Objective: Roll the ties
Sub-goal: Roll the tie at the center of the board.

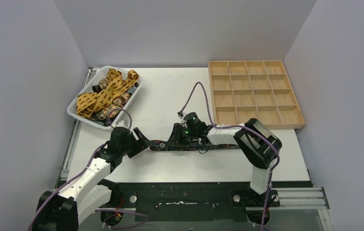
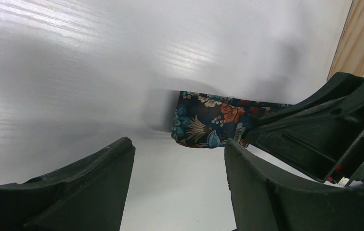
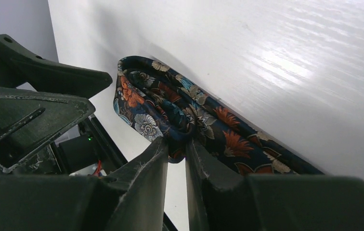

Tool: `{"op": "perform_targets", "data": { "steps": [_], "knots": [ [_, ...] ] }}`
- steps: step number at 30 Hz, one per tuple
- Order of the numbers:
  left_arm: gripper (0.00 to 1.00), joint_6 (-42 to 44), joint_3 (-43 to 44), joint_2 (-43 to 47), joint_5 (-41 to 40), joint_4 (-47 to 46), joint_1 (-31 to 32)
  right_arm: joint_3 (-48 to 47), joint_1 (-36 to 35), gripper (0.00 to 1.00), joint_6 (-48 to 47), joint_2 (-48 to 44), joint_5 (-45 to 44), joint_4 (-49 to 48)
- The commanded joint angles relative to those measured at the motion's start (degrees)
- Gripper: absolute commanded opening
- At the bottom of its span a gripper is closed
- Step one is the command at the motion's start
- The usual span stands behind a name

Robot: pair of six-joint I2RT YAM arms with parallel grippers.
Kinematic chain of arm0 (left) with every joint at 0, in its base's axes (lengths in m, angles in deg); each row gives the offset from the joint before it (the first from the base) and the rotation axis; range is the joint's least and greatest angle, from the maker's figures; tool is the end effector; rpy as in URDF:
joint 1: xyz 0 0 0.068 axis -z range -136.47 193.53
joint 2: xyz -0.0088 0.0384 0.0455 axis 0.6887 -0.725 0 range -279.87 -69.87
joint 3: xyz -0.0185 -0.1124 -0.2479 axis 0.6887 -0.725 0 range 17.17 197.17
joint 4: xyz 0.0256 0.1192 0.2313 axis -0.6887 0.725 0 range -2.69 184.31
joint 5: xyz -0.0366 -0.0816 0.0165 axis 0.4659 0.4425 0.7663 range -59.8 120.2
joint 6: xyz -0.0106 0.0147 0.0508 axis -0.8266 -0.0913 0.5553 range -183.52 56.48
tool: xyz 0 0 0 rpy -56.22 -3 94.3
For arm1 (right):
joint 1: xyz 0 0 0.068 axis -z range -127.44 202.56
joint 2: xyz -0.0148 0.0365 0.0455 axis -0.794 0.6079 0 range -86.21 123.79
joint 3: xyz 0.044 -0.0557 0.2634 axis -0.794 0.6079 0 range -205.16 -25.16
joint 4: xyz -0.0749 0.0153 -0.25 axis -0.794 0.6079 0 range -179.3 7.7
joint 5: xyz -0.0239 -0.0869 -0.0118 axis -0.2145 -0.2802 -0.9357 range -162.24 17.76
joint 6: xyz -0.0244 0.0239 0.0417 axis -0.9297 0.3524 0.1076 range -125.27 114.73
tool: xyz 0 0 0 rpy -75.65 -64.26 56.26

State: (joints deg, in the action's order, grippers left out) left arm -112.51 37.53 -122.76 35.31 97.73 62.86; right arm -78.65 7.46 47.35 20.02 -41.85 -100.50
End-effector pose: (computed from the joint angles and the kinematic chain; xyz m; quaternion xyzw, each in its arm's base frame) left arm 0.1686 -0.0625 0.1684 -0.2173 0.8900 -0.2577 0.3071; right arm 0.2471 0.2736 0.1389 -0.0496 0.8851 0.4556 0.0805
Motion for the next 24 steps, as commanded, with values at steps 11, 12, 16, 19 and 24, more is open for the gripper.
{"op": "perform_targets", "data": {
  "steps": [11,12,16,19,24],
  "knots": [
    [0.66,-2.0,-1.9,3.0,1.6,-4.3,-0.8,2.4,2.8,0.49,-3.2,-5.2,6.3,-7.6],
    [0.66,-2.4,-2.1,3.3,1.5,-4.5,-0.8,2.2,2.8,0.54,-4.1,-6.2,5.9,-6.8],
    [0.66,-2.6,-1.1,4.8,-0.9,-1.0,-0.8,-1.8,2.6,0.71,-15.7,-9.1,2.3,1.8],
    [0.66,-2.8,0.1,5.8,-4.2,3.5,-1.0,-5.8,1.2,0.81,-27.8,-10.6,-2.4,7.0],
    [0.68,-3.0,0.3,7.3,-6.2,7.3,-1.3,-3.9,-2.9,0.95,-54.4,-10.5,-3.5,2.1]
  ]
}}
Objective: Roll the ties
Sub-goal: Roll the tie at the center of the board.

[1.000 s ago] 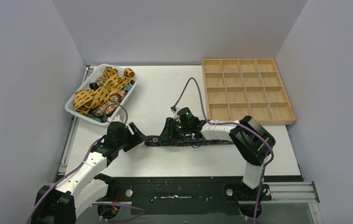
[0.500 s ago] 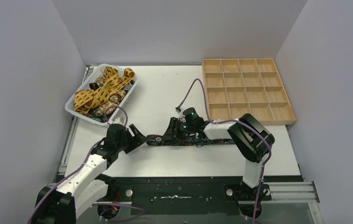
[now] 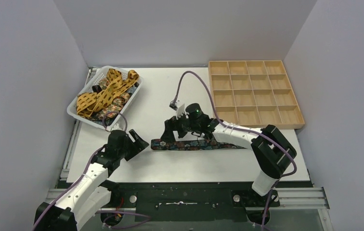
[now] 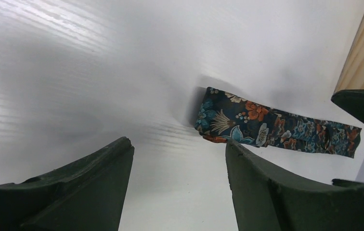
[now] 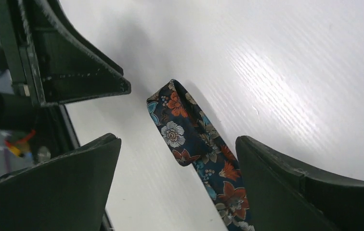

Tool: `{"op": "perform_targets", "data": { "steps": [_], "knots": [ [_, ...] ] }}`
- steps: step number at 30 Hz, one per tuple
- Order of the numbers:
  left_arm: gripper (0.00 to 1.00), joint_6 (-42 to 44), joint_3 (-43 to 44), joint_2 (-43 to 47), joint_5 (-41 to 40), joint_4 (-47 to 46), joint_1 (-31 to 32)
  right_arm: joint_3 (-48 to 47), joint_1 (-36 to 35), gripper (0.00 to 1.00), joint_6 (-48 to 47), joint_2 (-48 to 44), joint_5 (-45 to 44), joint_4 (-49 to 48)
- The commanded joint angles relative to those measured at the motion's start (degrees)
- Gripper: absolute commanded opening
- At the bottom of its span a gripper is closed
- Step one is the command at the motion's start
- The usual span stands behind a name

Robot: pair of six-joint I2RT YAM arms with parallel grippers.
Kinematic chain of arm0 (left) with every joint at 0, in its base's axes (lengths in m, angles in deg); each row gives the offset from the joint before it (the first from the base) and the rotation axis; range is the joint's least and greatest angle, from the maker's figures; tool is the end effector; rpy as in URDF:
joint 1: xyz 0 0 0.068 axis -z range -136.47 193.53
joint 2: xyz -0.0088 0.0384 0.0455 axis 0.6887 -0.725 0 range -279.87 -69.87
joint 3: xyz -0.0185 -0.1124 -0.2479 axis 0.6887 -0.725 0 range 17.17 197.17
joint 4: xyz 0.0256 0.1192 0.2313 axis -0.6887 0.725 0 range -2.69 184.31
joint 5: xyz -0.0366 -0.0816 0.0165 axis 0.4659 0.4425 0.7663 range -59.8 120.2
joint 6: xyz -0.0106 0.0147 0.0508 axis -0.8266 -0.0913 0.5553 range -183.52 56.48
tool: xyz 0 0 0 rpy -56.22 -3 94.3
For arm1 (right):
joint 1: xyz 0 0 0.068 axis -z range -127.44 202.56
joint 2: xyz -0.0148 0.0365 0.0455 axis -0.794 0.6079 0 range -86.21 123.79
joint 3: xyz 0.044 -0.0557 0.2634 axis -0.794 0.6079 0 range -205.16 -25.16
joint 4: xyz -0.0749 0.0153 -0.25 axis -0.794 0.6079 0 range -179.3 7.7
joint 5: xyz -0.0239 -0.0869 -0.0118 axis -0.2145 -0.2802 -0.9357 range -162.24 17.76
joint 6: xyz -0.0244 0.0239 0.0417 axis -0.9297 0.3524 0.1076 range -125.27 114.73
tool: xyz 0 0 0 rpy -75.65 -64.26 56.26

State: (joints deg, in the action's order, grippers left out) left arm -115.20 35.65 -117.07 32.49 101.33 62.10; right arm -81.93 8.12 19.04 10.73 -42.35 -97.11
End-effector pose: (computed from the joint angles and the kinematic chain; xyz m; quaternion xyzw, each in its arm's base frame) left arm 0.1559 -0.0538 0.1678 -0.2533 0.8803 -0.2455 0.3173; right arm 0.2491 0.2692 0.2073 -0.2703 0.8117 0.4495 0.2568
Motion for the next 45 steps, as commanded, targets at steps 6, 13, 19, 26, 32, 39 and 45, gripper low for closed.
{"op": "perform_targets", "data": {
  "steps": [6,13,19,26,32,39,45],
  "knots": [
    [0.69,-3.3,1.7,4.8,-6.5,8.5,-0.9,-3.0,-5.9,0.96,-37.8,5.0,1.0,-3.7],
    [0.7,-3.7,1.2,10.5,-7.4,11.4,-1.1,-7.3,-7.9,0.96,-45.9,10.3,3.4,-2.3],
    [0.7,-4.1,0.1,12.3,-6.1,11.6,-1.3,-12.1,-8.2,0.94,-49.7,16.9,5.2,2.2],
    [0.7,-5.3,-0.1,13.5,-6.2,12.2,-1.3,-12.5,-8.3,0.71,-53.3,20.4,6.7,4.3],
    [0.69,-7.0,-1.0,12.6,-4.9,6.0,-1.5,-10.7,-10.5,0.45,-52.6,22.7,7.0,4.1],
    [0.69,-8.1,-0.5,13.1,-8.2,10.7,-1.5,-8.5,-13.8,0.38,-47.2,22.6,6.7,-2.5],
    [0.69,-9.8,-0.5,18.9,-11.3,14.8,-1.6,-11.7,-17.1,0.4,-45.2,25.4,6.3,-4.6]
  ]
}}
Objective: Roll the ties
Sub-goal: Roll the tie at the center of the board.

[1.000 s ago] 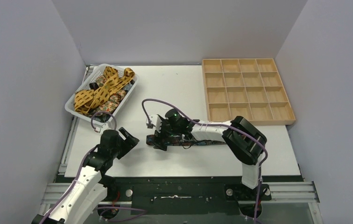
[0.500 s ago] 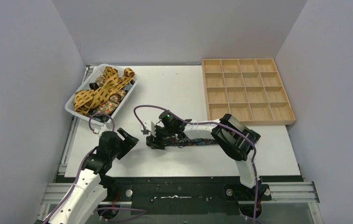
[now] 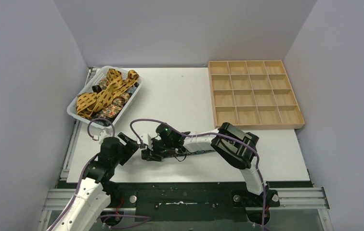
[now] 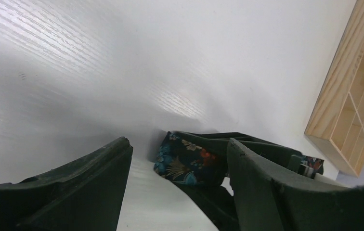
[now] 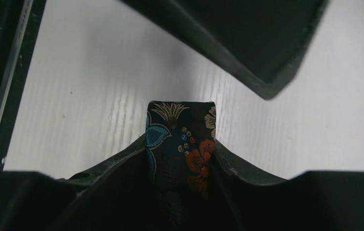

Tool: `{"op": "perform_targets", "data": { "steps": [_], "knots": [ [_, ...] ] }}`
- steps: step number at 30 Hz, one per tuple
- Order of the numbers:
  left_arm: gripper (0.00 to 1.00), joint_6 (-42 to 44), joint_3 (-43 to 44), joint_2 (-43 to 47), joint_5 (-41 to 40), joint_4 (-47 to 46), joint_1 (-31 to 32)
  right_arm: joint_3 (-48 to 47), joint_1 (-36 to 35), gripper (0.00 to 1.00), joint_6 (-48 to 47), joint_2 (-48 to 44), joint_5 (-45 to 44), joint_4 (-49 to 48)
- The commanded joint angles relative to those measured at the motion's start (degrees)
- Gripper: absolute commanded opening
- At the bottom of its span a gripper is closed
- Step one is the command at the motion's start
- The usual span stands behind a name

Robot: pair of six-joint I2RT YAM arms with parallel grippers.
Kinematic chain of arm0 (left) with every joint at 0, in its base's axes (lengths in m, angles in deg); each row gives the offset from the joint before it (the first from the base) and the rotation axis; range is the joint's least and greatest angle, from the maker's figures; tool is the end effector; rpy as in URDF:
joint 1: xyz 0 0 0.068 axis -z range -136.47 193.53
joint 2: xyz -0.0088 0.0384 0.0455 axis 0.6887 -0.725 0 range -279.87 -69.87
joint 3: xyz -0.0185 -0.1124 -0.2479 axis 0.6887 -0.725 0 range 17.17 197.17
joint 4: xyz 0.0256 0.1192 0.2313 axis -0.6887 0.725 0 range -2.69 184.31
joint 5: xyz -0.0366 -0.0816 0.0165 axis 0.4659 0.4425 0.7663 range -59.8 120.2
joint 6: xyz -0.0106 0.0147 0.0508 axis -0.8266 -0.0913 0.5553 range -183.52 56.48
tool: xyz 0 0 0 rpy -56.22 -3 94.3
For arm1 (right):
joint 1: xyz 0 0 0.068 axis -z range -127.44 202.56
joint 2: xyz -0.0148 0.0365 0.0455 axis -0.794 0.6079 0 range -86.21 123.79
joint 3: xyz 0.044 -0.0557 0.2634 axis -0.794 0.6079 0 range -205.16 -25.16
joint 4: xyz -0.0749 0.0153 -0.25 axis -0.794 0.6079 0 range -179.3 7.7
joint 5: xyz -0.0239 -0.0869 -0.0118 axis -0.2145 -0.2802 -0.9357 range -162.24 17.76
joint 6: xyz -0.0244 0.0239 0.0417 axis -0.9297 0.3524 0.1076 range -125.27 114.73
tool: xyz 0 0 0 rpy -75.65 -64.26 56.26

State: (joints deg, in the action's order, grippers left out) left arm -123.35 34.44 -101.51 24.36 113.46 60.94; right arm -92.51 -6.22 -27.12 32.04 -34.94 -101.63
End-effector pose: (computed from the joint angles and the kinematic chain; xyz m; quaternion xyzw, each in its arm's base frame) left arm 0.1258 -0.0356 0.1783 -0.3481 0.8378 -0.2247 0.3555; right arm 0.2023 0.3755 0.1300 -0.6581 0.5611 0.4036 0.2987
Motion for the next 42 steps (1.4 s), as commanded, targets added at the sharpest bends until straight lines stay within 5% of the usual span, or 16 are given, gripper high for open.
{"op": "perform_targets", "data": {
  "steps": [1,6,9,14,25,29,32,37,42],
  "knots": [
    [0.69,-2.0,0.8,4.1,-3.6,3.4,-0.4,-1.6,-3.1,0.41,1.1,4.6,-1.5,-0.2],
    [0.7,-3.4,-0.4,7.0,-3.0,2.4,-0.4,-1.9,-3.2,0.48,0.7,3.4,-5.0,-1.2],
    [0.71,-5.3,-2.7,8.4,-1.4,-2.0,-0.4,-1.2,-3.6,0.73,0.8,1.2,-6.7,-2.4],
    [0.74,-4.7,-2.8,7.2,-1.7,-1.6,-0.5,2.6,-3.9,0.93,4.3,-5.4,-9.1,-8.8],
    [0.84,1.2,0.1,6.0,-2.0,-0.3,-0.6,12.2,-3.6,1.0,18.0,-21.7,-17.4,-12.2],
    [0.91,1.0,0.1,7.6,-2.7,0.7,-0.7,16.5,-3.0,1.0,36.6,-28.5,-29.9,-11.6],
    [0.96,0.2,-0.6,8.8,-2.8,1.0,-0.7,15.6,-1.9,1.0,55.1,-29.4,-44.6,-0.3],
    [0.96,-1.6,-2.2,10.0,-2.1,1.6,-0.7,10.8,0.6,1.0,59.6,-23.4,-37.1,6.0],
    [0.92,-2.5,-2.3,9.5,-1.5,4.0,-0.7,11.7,1.4,0.82,67.2,-20.1,-26.0,0.9]
  ]
}}
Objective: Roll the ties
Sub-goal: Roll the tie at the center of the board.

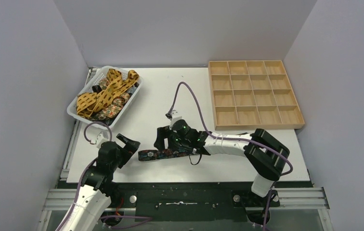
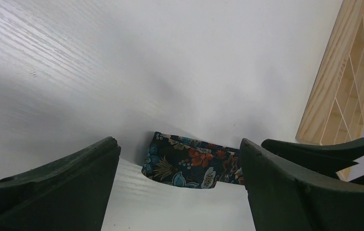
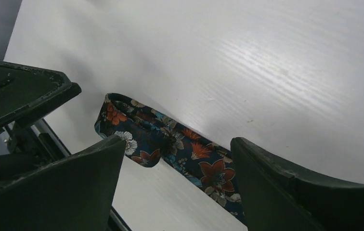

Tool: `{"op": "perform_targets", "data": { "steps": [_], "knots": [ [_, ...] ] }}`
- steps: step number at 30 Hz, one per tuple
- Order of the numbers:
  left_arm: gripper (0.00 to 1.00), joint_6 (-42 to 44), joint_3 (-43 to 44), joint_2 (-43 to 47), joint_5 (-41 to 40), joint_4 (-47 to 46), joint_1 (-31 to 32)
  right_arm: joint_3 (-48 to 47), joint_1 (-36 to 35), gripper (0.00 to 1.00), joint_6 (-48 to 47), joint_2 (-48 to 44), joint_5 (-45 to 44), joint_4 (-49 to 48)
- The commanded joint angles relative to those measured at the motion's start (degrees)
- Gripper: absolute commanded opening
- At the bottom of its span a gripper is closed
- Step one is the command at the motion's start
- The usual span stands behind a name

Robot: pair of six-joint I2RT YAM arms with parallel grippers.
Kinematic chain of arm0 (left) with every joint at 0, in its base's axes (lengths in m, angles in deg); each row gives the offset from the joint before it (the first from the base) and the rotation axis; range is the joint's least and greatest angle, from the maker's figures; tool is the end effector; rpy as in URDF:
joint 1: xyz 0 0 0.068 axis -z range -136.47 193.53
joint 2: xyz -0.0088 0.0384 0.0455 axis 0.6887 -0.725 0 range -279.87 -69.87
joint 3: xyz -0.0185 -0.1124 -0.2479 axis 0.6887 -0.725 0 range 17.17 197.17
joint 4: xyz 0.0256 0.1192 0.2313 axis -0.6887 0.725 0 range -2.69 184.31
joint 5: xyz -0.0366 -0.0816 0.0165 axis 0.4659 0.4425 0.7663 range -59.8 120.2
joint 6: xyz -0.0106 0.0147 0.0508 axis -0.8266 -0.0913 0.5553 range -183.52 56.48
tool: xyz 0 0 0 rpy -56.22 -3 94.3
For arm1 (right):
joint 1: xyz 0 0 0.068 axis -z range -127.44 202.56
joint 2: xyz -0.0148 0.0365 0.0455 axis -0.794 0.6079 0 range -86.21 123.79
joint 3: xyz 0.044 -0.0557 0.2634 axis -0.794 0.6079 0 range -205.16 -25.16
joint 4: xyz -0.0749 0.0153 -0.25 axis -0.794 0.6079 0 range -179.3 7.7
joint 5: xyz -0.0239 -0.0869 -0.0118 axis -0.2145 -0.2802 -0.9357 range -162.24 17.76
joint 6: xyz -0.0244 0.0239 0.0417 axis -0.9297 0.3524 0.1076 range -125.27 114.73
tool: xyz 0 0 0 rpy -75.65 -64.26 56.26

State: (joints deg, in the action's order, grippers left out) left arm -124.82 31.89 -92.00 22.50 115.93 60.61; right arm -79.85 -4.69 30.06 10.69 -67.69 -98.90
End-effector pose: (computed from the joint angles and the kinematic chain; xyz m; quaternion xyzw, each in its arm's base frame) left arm 0.1110 -0.0291 0.1767 -0.3629 0.8122 -0.2397 0.3888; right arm 0.1954 0.3091 0.1965 -0.1853 0.8569 0.3710 0.3063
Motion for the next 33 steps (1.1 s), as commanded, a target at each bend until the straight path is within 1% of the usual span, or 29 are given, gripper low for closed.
{"op": "perform_targets", "data": {
  "steps": [1,2,3,5,8,13,17,20,23,26,30,33],
  "knots": [
    [0.9,-1.5,-0.2,-0.1,1.1,1.3,-0.4,-0.4,-0.2,0.78,11.1,1.9,8.5,-3.0],
    [0.89,-1.8,-0.6,-0.3,1.9,0.8,-0.4,0.2,-0.2,0.73,12.0,2.5,9.7,-4.3],
    [0.87,-2.0,-0.9,-0.4,2.5,0.5,-0.4,0.4,-0.2,0.7,12.5,3.1,10.4,-5.5],
    [0.85,-1.9,-1.1,-0.7,2.6,0.3,-0.4,-0.7,-0.5,0.62,11.7,4.5,11.5,-5.0],
    [0.84,-1.3,-1.1,-1.2,2.9,-0.5,-0.4,-4.4,-1.1,0.54,10.0,5.8,9.2,1.0],
    [0.82,-1.4,-1.7,-2.3,3.5,-1.2,-0.5,-5.0,-0.9,0.45,10.8,7.1,10.6,1.9],
    [0.8,-1.6,-2.0,-2.2,3.8,-1.6,-0.5,-4.8,-0.6,0.35,12.0,8.3,12.9,1.1],
    [0.79,-1.2,-2.1,-1.7,3.9,-1.5,-0.4,-4.6,-0.3,0.32,12.5,8.8,13.7,1.0],
    [0.77,-1.0,-2.5,-1.1,4.7,-1.7,-0.5,-4.4,0.9,0.25,12.4,9.1,14.5,0.7],
    [0.74,-0.3,-3.4,-0.8,6.0,-3.2,-0.5,-4.5,2.9,0.19,12.6,10.5,18.0,0.4],
    [0.74,0.1,-4.4,-1.2,6.6,-3.8,-0.5,-4.1,3.2,0.17,12.9,11.2,18.6,1.1],
    [0.75,-0.2,-5.4,-0.8,7.6,-4.9,-0.5,-3.2,3.2,0.19,12.8,11.3,19.4,0.4]
  ]
}}
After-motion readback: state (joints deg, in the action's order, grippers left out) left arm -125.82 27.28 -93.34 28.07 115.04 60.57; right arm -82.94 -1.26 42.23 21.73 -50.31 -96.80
